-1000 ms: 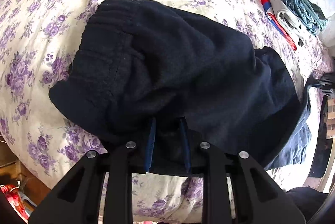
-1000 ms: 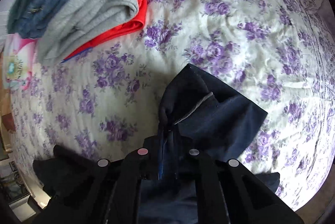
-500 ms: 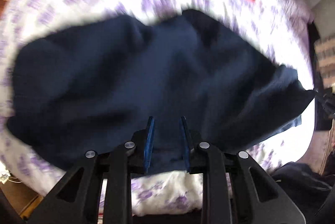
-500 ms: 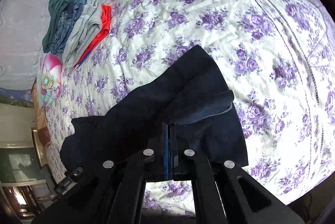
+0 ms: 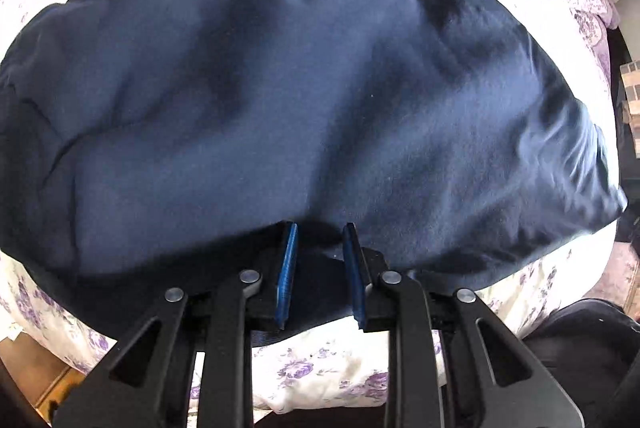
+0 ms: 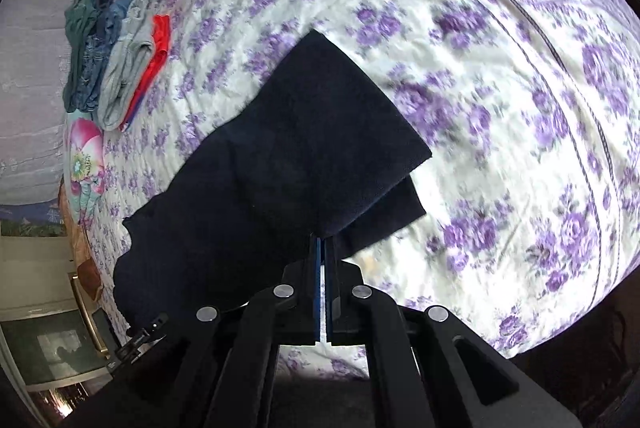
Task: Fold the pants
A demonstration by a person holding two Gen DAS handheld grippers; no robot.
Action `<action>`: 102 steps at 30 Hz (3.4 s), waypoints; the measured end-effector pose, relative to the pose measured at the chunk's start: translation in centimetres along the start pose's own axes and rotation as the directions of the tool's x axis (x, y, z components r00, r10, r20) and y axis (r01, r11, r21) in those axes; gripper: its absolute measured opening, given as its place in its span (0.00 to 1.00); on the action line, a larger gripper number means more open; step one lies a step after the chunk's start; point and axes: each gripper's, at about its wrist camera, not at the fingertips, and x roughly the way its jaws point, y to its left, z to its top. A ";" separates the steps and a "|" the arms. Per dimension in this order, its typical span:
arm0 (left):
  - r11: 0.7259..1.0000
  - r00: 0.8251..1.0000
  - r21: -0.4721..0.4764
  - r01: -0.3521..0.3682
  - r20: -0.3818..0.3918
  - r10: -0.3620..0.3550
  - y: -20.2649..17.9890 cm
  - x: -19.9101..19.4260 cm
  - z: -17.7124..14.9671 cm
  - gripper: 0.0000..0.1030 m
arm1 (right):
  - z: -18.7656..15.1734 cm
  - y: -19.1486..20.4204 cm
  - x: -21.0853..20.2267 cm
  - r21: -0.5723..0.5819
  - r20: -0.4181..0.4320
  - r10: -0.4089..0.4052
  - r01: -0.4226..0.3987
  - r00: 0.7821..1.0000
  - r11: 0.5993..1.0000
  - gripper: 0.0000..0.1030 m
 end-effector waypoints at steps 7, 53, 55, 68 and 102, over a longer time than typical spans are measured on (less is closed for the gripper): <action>0.992 0.996 0.092 -0.081 -0.031 0.084 -2.2 0.5 1.4 0.22 | 0.3 -2.2 5.1 0.010 -0.055 -0.042 0.043 0.998 0.999 0.04; 0.972 0.976 -0.216 -0.092 0.173 0.131 8.2 -5.7 3.8 0.02 | -3.1 47.5 29.1 -0.948 -0.247 -0.228 -0.186 0.942 0.260 0.02; 0.975 0.975 -0.201 -0.099 0.174 0.135 7.8 -6.1 3.9 0.02 | -2.1 47.4 28.3 -0.921 -0.304 -0.225 -0.226 0.926 0.317 0.02; 0.994 0.963 0.112 0.013 0.266 -0.043 -6.4 -10.2 5.6 0.46 | -3.5 30.1 10.1 -0.877 -0.191 -0.025 -0.159 0.981 0.453 0.33; 0.996 0.997 -0.042 0.082 0.005 -0.082 -5.4 0.0 -2.3 0.02 | 0.6 -6.1 2.9 0.012 -0.048 0.241 -0.240 0.969 0.971 0.67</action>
